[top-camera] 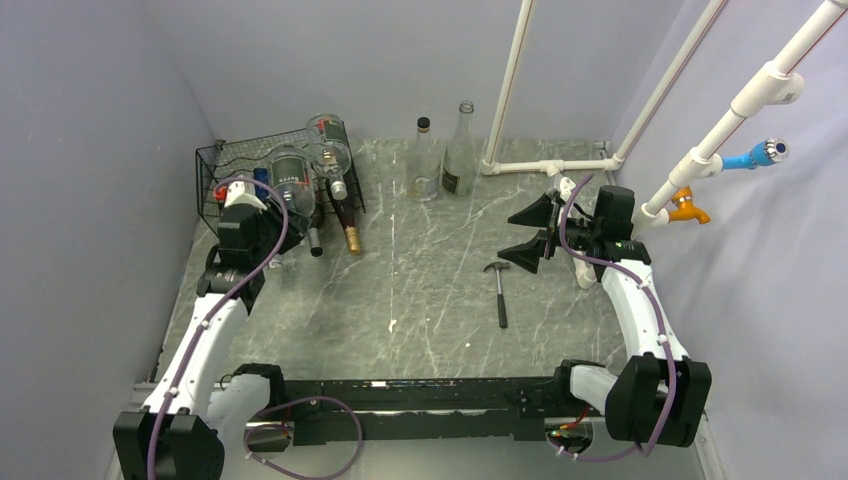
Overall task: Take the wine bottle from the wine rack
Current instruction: Pick up the wine bottle from the wine rack.
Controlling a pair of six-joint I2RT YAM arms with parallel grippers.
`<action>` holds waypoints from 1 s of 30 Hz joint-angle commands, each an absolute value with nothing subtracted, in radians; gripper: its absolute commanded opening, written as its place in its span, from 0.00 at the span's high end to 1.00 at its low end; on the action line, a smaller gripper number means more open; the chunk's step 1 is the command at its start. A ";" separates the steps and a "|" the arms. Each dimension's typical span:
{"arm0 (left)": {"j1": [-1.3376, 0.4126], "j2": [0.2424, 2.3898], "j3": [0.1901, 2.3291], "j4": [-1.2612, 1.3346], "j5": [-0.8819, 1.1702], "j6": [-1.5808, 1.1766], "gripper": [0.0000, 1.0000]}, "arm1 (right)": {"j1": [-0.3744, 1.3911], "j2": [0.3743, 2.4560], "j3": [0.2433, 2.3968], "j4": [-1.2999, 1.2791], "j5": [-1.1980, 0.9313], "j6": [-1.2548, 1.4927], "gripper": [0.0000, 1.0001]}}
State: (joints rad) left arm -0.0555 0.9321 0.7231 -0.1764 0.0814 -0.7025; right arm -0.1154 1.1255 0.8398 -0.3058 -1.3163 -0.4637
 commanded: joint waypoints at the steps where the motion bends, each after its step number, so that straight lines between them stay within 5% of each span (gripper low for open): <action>1: -0.053 0.831 0.755 0.159 0.142 -0.735 1.00 | -0.120 1.101 0.842 -0.288 -1.354 -0.480 0.00; 18: -0.104 0.748 0.755 0.179 0.305 -0.834 1.00 | -0.126 1.096 0.836 -0.279 -1.359 -0.473 0.00; 30: -0.309 0.798 0.791 0.149 0.341 -0.863 1.00 | -0.126 1.098 0.839 -0.300 -1.357 -0.502 0.00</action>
